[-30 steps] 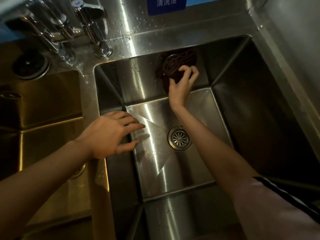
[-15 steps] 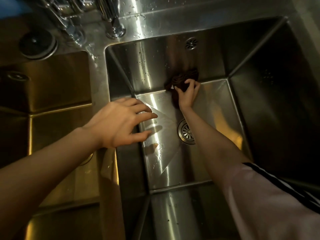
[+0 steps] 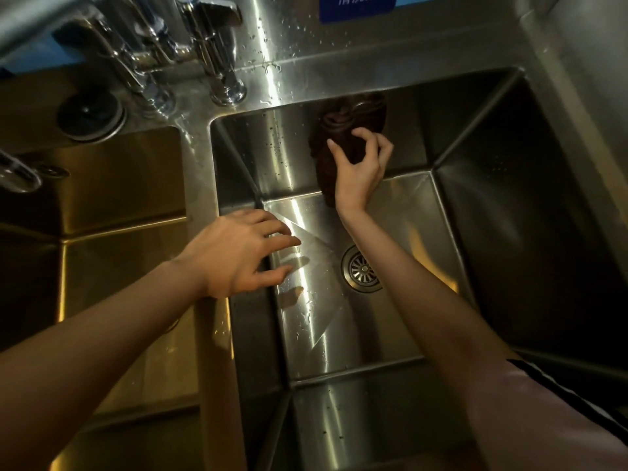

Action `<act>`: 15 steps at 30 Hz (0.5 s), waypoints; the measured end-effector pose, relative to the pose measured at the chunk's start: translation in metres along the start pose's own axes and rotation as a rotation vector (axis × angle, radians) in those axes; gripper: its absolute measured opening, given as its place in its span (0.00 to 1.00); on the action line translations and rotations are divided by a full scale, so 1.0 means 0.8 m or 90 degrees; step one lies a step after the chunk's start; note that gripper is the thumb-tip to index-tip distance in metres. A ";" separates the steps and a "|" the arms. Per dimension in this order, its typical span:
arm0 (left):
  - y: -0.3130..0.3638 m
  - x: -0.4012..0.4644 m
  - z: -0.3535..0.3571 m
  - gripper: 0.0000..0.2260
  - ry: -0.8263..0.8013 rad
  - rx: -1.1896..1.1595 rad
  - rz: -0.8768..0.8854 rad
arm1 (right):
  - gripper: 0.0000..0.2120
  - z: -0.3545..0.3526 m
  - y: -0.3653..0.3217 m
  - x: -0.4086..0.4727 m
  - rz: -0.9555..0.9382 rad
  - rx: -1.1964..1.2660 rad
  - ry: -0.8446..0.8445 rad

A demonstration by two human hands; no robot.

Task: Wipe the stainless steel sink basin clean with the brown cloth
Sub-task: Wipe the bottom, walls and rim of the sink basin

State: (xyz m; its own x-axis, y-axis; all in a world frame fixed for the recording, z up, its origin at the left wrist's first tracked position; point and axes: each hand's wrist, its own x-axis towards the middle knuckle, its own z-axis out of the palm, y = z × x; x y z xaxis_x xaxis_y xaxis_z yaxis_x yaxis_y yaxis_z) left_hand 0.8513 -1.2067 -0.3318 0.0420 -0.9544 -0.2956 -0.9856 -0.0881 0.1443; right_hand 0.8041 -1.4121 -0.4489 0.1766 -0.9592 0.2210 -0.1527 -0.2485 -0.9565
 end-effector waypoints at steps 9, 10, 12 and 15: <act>-0.003 0.001 0.003 0.30 -0.011 -0.015 -0.006 | 0.15 -0.001 -0.045 0.011 -0.076 0.039 0.008; -0.002 0.001 0.002 0.30 -0.006 -0.015 -0.004 | 0.15 0.000 -0.040 0.008 -0.073 0.028 0.008; -0.001 0.001 0.001 0.30 0.001 -0.016 -0.001 | 0.14 0.005 -0.022 0.002 -0.053 0.007 0.001; 0.000 0.001 0.002 0.30 0.005 -0.015 0.002 | 0.15 0.016 0.015 -0.009 0.019 -0.029 -0.035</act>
State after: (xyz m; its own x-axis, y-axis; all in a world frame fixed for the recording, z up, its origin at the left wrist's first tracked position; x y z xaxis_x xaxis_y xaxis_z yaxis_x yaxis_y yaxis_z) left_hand 0.8514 -1.2073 -0.3338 0.0406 -0.9570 -0.2873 -0.9817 -0.0918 0.1671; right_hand 0.8137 -1.4062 -0.4644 0.2244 -0.9576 0.1806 -0.2019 -0.2270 -0.9527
